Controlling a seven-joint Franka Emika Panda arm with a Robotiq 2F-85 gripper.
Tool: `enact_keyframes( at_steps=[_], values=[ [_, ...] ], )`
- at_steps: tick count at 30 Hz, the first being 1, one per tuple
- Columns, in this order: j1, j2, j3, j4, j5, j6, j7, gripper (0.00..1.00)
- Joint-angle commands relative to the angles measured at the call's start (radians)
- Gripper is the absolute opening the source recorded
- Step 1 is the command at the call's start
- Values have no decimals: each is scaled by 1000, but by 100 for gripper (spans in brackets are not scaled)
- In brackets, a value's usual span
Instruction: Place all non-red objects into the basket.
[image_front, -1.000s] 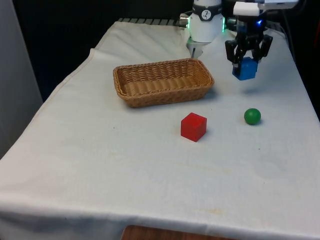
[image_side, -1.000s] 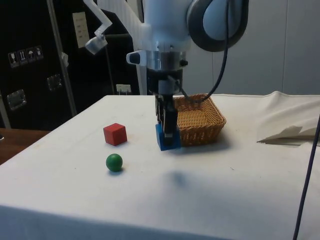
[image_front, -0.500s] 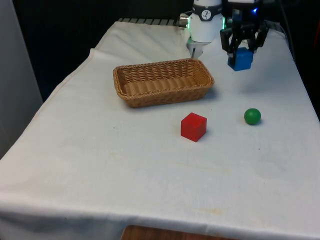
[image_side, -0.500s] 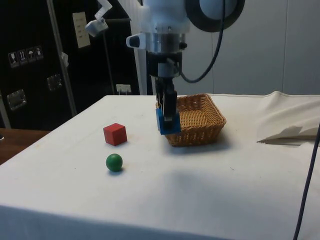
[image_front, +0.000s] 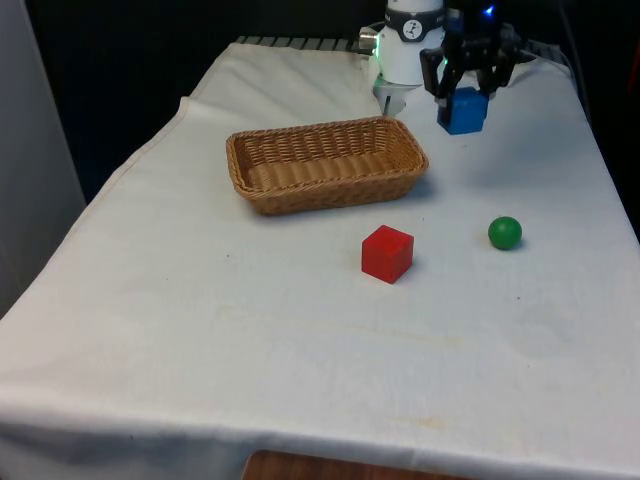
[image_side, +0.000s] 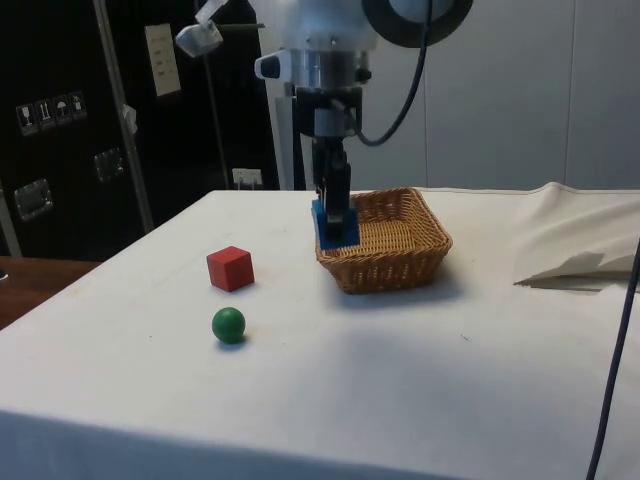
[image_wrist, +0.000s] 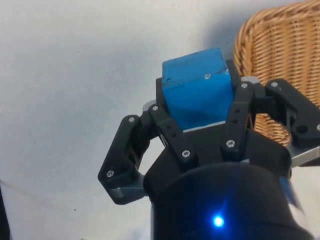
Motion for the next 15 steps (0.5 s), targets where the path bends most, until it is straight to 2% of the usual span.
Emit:
enact_keyframes(
  at_steps=[1, 6, 8, 10, 14, 15],
  values=[
    [-4, 8, -5, 6, -2, 1, -7, 1],
    [-7, 50, -45, 14, 7, 30, -51, 1],
    [-4, 43, -48, 12, 0, 20, -43, 1],
    [-10, 76, -70, 12, 6, 61, -74, 1],
    [-14, 93, -94, 7, 0, 90, -95, 1],
    [-8, 97, -92, 14, 0, 77, -85, 1]
  ],
)
